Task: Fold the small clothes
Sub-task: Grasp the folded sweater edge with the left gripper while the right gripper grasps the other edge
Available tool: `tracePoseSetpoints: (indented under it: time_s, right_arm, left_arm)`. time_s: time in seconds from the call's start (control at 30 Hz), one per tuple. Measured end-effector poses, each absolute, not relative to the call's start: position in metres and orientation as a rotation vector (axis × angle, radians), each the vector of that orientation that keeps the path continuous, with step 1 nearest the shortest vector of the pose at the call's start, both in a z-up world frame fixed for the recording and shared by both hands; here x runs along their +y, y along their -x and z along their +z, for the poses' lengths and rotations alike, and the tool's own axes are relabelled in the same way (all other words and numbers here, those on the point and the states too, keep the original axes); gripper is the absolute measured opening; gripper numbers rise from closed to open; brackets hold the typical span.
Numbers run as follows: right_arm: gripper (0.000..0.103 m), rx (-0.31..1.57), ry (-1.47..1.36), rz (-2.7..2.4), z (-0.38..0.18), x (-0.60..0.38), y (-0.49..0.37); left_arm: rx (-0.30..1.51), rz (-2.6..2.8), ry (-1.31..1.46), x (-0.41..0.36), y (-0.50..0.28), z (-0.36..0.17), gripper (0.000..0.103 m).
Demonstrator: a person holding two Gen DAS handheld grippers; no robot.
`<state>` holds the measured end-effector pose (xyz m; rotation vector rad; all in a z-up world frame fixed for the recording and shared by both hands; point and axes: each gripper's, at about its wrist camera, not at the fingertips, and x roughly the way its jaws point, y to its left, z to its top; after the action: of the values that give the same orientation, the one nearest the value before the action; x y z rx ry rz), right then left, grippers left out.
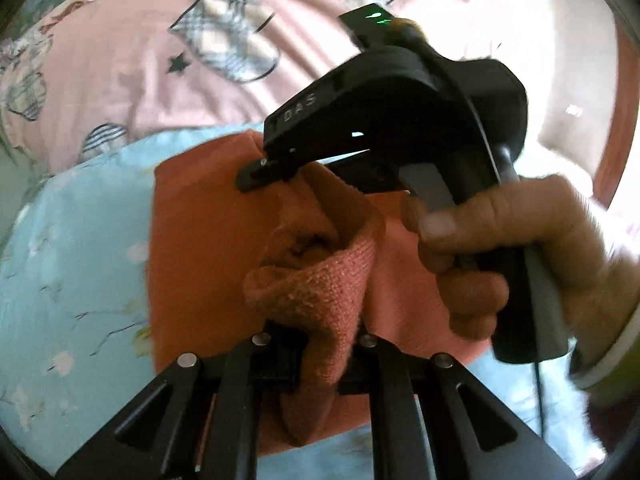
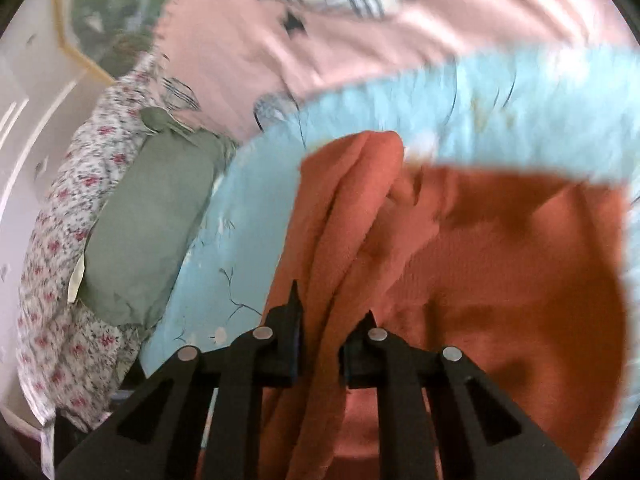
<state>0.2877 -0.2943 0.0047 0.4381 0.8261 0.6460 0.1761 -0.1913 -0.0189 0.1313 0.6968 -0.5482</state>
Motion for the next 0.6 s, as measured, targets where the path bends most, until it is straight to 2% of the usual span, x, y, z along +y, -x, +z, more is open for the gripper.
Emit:
tracePoseSetpoints:
  time_s: [0.13,0.33,0.6]
  right_arm:
    - [0.016,0.802,-0.388,0.572,0.013,-0.346,-0.274]
    - [0.016,0.923,-0.440,0.467,-0.049,-0.404,-0.281]
    - [0.016,0.886,-0.433,0.459,-0.055,-0.407,-0.277]
  left_arm:
    - [0.721,-0.666,-0.040,-0.231,-0.176,-0.011,0.010]
    - [0.873,-0.725,-0.019,-0.284,-0.187,-0.057,0.010]
    - [0.854,-0.714,-0.085,-0.294,-0.180,-0.063,0.011]
